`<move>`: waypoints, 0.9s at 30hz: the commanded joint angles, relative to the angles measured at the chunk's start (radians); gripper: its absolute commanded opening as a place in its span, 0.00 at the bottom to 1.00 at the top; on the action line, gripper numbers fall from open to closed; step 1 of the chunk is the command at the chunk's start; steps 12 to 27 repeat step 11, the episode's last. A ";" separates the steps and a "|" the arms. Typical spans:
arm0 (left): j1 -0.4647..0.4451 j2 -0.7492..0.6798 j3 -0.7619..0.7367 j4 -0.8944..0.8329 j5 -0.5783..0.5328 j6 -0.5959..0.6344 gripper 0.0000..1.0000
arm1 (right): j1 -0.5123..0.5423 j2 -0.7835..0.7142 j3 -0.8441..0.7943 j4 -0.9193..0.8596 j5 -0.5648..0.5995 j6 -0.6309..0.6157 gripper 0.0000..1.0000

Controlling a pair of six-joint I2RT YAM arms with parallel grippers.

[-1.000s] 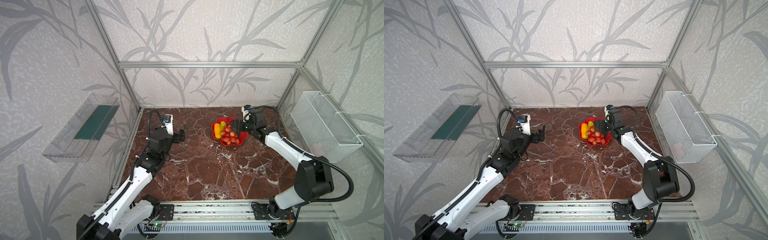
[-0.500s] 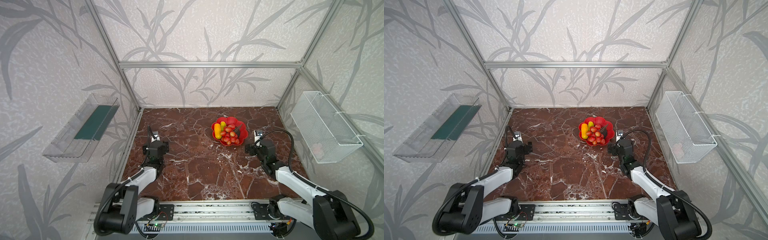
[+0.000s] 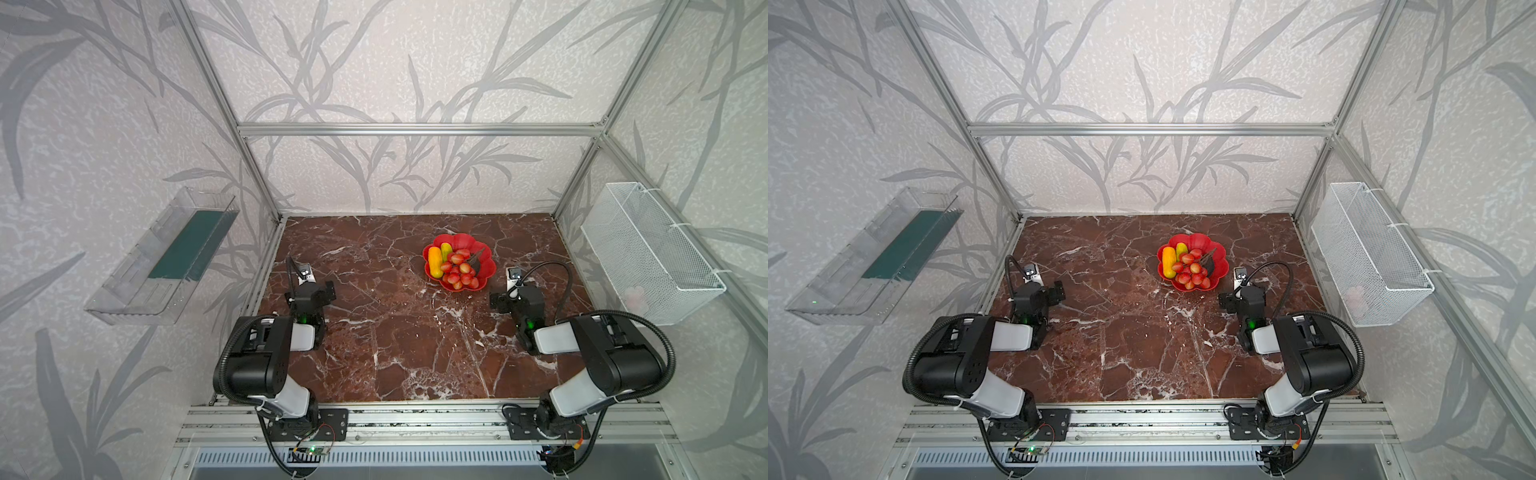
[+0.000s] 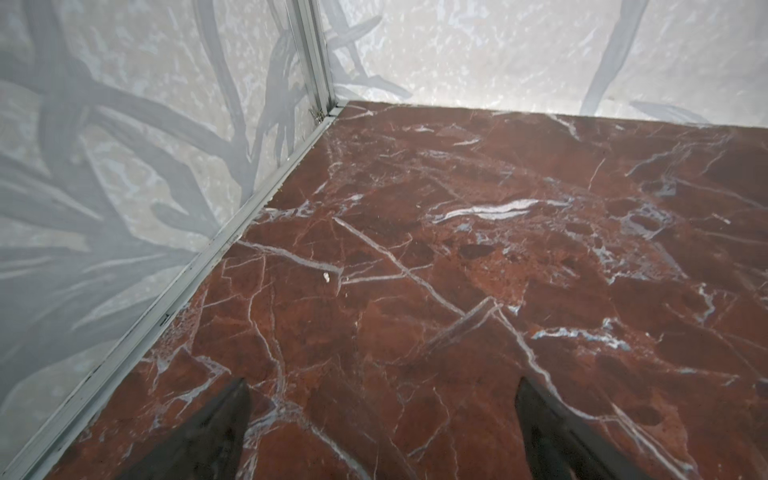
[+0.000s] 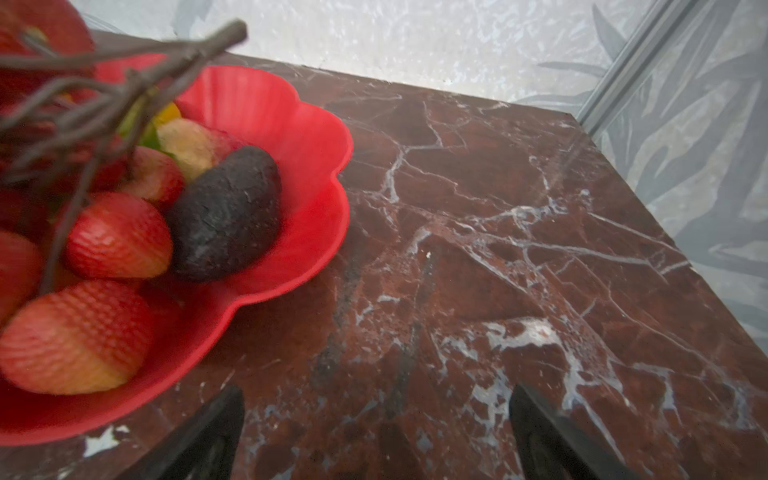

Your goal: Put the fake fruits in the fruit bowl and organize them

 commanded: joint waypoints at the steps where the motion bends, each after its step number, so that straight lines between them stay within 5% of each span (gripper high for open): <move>1: 0.003 -0.011 0.006 0.029 -0.005 -0.006 0.99 | -0.001 0.027 -0.016 0.186 -0.029 -0.025 0.99; 27: 0.002 0.008 0.006 0.059 0.049 0.019 0.99 | 0.000 0.017 -0.010 0.159 -0.026 -0.023 0.99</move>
